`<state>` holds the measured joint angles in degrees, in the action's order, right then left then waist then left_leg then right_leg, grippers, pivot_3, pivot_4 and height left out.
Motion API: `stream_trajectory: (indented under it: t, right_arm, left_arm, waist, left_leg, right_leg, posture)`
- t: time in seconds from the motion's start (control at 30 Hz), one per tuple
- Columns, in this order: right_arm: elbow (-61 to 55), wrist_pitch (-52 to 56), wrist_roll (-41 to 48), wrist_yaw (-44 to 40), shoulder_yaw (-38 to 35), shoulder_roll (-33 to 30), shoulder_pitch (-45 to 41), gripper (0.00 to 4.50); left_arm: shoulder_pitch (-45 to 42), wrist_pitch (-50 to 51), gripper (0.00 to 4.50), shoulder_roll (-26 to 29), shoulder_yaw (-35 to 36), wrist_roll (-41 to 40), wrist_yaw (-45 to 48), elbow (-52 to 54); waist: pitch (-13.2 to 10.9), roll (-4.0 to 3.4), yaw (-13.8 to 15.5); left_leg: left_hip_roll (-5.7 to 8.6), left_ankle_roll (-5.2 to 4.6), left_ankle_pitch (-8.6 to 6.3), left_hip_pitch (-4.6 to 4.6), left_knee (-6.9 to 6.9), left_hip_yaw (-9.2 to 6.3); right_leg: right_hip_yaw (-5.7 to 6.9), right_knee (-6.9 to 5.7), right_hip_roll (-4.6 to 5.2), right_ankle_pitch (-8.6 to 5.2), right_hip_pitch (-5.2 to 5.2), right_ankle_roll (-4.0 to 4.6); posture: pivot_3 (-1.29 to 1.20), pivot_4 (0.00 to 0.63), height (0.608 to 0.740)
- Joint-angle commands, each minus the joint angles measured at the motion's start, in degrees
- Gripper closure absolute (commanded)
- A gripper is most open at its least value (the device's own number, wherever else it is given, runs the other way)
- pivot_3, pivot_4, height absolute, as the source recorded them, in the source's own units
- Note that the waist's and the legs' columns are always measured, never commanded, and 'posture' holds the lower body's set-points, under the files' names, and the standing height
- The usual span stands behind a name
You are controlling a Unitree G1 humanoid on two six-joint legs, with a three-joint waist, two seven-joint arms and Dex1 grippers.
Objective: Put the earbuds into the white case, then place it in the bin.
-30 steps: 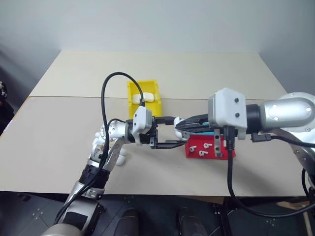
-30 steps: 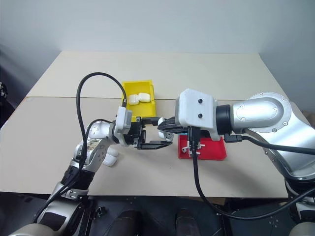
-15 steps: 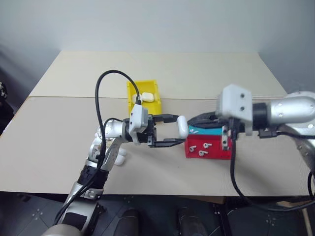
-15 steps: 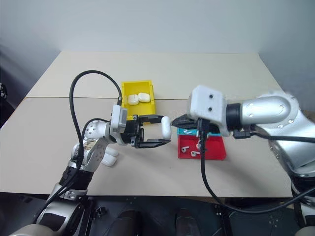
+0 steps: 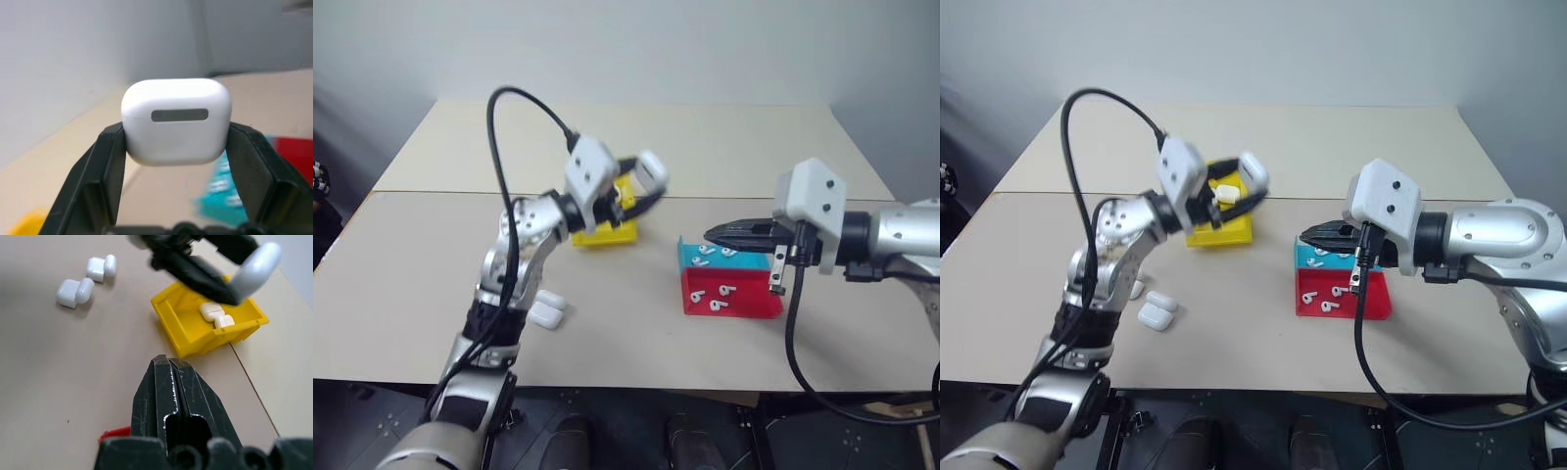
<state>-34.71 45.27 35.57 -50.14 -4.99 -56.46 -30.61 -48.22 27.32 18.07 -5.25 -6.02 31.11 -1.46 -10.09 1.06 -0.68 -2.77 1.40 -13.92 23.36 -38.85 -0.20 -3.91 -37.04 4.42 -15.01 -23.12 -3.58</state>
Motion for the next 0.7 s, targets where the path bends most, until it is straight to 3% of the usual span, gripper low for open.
stream_trajectory:
  t: [0.03, 0.27, 0.43, 0.6, 0.7]
  right_arm:
    - [-2.6, 1.2, 1.0, 3.0, -2.2, 0.9, 1.0, 4.47]
    - [-1.4, 0.4, -1.8, 4.8, 1.4, 1.9, 1.5, 4.47]
    - [-0.7, 1.0, -2.4, 5.4, 2.0, 2.3, 1.0, 4.5]
    - [-1.4, 1.1, -2.9, 5.6, 2.1, 1.9, 1.6, 4.5]
    - [-1.6, 1.1, -3.2, 5.6, 1.5, 1.6, 2.4, 4.5]
  left_arm:
    - [-3.1, 7.5, 1.73, 0.3, 0.5, 7.2, -10.4, -1.7]
    - [-3.9, 13.0, 1.73, -2.2, 0.5, 7.8, -14.5, -4.0]
    - [-4.1, 10.4, 0.05, -4.0, -0.2, 8.0, -14.5, -7.2]
    - [-4.6, 2.5, 0.02, -5.0, 0.5, 8.2, -15.4, -8.3]
    - [-3.7, 3.0, 0.02, -5.5, 4.0, 2.7, -12.0, -4.9]
  waist:
    - [0.0, -0.01, -0.3]
    - [0.0, 0.04, -0.1]
    - [0.0, 0.05, 0.1]
    - [0.0, 0.06, 0.0]
    - [0.0, 0.06, 0.0]
  left_leg:
    - [0.01, 0.0, 0.0, -0.01, 0.02, 0.02]
    - [0.0, 0.0, 0.0, 0.04, 0.04, 0.02]
    - [0.01, 0.01, 0.0, 0.05, 0.04, 0.02]
    - [0.01, 0.01, 0.0, 0.04, 0.04, 0.02]
    - [0.01, 0.01, 0.0, 0.06, 0.04, 0.03]
  right_leg:
    - [-0.02, 0.0, 0.01, 0.0, -0.02, 0.0]
    - [-0.01, 0.02, 0.0, 0.0, -0.07, 0.0]
    - [0.0, 0.03, 0.01, 0.0, -0.06, 0.0]
    - [0.0, 0.02, 0.01, 0.0, -0.07, 0.0]
    - [-0.01, 0.03, 0.02, 0.0, -0.08, 0.01]
  posture:
    - [0.0, 0.15, 0.74]
    - [0.0, 0.15, 0.74]
    - [0.0, 0.15, 0.74]
    - [0.0, 0.15, 0.74]
    - [0.0, 0.15, 0.74]
